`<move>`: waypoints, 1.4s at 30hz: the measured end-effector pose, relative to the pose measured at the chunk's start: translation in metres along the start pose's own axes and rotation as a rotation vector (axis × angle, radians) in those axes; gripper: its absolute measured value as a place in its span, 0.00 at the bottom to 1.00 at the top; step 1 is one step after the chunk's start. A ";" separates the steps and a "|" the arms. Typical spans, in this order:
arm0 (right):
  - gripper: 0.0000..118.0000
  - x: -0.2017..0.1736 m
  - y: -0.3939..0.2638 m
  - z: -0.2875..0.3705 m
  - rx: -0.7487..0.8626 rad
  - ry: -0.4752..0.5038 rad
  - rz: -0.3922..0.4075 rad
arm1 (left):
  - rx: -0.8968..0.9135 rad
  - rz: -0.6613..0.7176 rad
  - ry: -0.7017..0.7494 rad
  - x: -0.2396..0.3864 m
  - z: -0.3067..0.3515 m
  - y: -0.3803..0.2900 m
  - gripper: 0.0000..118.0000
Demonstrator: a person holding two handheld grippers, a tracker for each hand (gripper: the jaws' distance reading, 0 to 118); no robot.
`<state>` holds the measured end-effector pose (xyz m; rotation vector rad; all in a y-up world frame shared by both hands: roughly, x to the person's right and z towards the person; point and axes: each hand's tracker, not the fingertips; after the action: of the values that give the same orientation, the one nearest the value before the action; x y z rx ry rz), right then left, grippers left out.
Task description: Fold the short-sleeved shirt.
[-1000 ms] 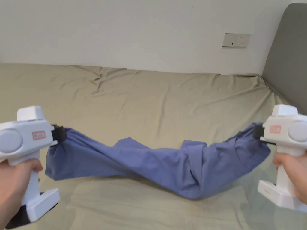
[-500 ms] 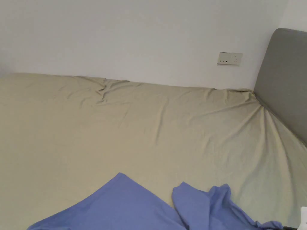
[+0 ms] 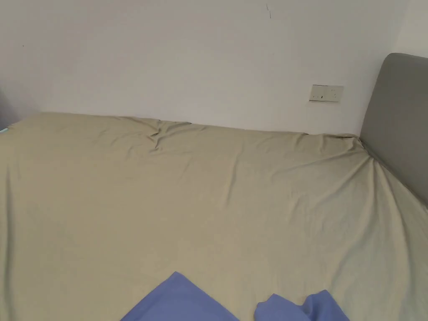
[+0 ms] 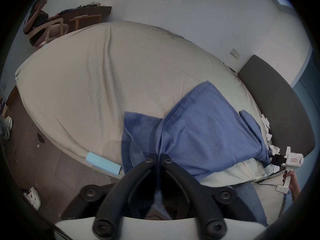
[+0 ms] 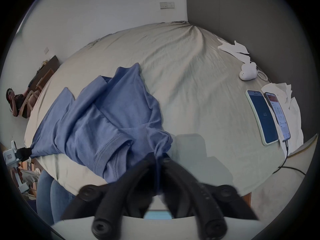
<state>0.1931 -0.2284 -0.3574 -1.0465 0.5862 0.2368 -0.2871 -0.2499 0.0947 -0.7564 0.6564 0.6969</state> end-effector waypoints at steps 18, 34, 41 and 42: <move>0.01 -0.018 0.029 0.148 0.512 0.073 -0.205 | 0.303 -0.211 -0.142 0.095 0.051 0.095 0.00; 0.01 -0.069 0.074 0.138 0.476 -0.050 -0.151 | -0.070 -0.349 -0.257 0.213 -0.191 0.243 0.64; 0.01 -0.099 0.093 0.123 0.434 -0.029 -0.158 | -0.145 -0.507 -0.133 0.200 -0.249 0.230 0.93; 0.01 -0.104 0.096 0.121 0.426 -0.032 -0.156 | -0.145 -0.519 -0.094 0.218 -0.240 0.212 0.93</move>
<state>0.1052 -0.0669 -0.3266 -0.6691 0.4956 -0.0110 -0.3830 -0.2553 -0.2803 -0.9742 0.3030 0.3008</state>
